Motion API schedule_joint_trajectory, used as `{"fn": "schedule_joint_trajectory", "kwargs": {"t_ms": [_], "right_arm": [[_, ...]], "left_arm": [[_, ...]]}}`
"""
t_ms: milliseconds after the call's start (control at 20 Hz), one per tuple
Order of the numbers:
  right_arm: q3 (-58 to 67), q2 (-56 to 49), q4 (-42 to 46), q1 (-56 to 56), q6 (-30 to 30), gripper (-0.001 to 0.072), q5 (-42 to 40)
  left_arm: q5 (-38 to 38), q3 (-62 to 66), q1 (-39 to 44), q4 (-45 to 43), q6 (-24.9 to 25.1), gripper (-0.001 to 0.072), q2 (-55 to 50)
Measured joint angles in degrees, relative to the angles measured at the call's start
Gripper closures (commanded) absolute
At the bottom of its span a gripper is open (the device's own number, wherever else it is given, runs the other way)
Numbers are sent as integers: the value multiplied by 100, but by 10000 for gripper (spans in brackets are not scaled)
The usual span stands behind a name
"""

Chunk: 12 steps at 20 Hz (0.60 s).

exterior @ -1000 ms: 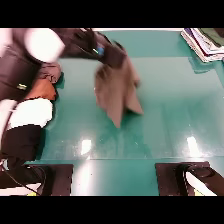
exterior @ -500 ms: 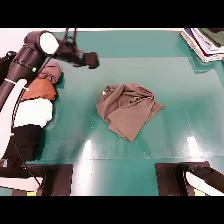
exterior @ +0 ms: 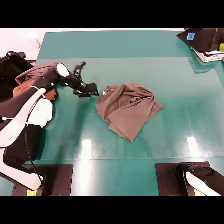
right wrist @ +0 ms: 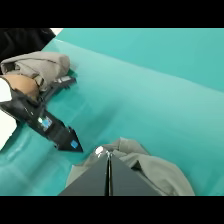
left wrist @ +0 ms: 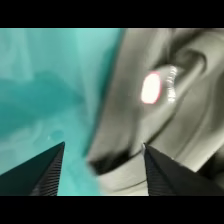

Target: Fold the shirts.

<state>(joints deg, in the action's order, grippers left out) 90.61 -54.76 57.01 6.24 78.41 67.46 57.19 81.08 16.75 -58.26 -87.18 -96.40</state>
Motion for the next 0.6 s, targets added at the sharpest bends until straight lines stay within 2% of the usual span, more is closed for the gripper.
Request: {"fn": "schedule_joint_trajectory", "kwargs": {"t_ms": [200,250,400,600], "right_arm": [[-179,61,-11,0,13,694,-98],[-197,68,-26,0,33,695,-118],[-229,72,-13,-7,48,695,-90],[-271,-63,0,-380,160,695,610]], "left_arm": [[-323,-109,273,184,149,149,-153],[-339,-125,319,181,157,193,-179],[-496,-142,400,225,188,672,-201],[-647,57,350,245,195,681,-208]]}}
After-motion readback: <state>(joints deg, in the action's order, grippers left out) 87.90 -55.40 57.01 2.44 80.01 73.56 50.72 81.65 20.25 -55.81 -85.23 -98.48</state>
